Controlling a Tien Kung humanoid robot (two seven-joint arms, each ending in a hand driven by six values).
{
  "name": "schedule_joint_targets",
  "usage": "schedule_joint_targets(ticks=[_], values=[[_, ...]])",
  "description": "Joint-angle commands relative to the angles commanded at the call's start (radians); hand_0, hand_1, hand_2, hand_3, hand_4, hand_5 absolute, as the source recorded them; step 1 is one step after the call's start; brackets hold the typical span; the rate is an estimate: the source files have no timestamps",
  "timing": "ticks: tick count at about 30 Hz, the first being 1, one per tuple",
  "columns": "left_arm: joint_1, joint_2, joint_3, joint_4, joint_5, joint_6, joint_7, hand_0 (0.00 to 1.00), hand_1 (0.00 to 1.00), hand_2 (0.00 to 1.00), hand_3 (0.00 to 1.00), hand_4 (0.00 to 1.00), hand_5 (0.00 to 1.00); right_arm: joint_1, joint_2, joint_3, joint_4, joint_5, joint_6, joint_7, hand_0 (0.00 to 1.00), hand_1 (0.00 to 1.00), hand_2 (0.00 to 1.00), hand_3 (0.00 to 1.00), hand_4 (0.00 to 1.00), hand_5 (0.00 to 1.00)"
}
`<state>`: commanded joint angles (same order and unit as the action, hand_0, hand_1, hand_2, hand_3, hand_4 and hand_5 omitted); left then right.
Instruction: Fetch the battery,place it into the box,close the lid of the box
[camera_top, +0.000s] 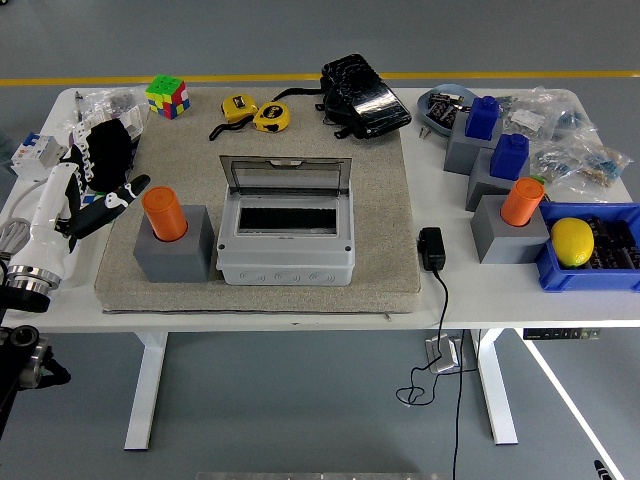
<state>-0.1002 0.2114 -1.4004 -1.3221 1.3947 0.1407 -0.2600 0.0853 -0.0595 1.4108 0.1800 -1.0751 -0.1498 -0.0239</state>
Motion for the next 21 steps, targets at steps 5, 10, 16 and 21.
schedule_joint_targets(ticks=[5, 10, 16, 21], values=[[-0.004, -0.019, 0.023, 0.027, -0.014, 0.003, -0.014, 0.923, 0.998, 0.998, 0.998, 0.998, 0.335, 0.001, 0.002, -0.003, 0.000, 0.003, 0.001, 0.002, 0.808, 0.767, 0.751, 0.792, 0.998, 0.998], [-0.010, -0.036, 0.036, 0.046, -0.038, 0.019, -0.038, 0.863, 0.977, 0.998, 0.998, 0.998, 0.288, 0.001, 0.001, 0.001, 0.000, 0.000, 0.000, 0.000, 0.809, 0.767, 0.751, 0.792, 0.998, 0.998], [-0.021, -0.054, 0.055, 0.070, -0.066, 0.039, -0.060, 0.801, 0.897, 0.860, 0.878, 0.998, 0.282, 0.000, 0.001, 0.004, 0.000, -0.004, 0.000, 0.000, 0.808, 0.768, 0.751, 0.792, 0.998, 0.998], [-0.031, -0.068, 0.066, 0.100, -0.081, 0.042, -0.070, 0.811, 0.887, 0.823, 0.845, 0.998, 0.312, 0.003, 0.003, 0.000, 0.000, -0.001, 0.001, 0.002, 0.809, 0.769, 0.751, 0.792, 0.998, 0.998]])
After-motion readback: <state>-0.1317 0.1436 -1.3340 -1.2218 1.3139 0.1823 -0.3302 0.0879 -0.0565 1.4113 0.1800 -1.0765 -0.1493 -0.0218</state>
